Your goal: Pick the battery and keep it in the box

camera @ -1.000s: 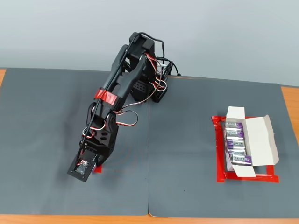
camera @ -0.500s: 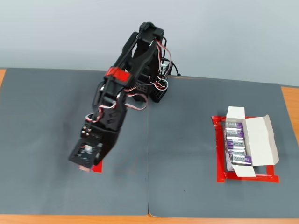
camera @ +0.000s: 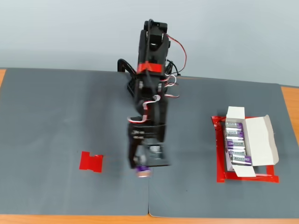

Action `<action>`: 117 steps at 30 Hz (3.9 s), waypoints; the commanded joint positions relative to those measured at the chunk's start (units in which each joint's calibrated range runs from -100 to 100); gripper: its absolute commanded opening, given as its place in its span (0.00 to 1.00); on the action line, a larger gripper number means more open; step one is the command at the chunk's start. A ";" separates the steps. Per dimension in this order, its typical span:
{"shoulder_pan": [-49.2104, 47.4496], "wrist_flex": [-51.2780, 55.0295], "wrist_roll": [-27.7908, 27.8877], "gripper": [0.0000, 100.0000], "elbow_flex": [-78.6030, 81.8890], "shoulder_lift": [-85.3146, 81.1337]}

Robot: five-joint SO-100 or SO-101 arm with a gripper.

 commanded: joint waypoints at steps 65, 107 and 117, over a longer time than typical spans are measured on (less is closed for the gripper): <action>-48.34 -0.04 -0.05 0.07 -5.07 14.15; -49.46 0.74 -1.98 0.05 -13.12 16.19; -42.75 1.26 -1.98 0.02 -12.94 3.47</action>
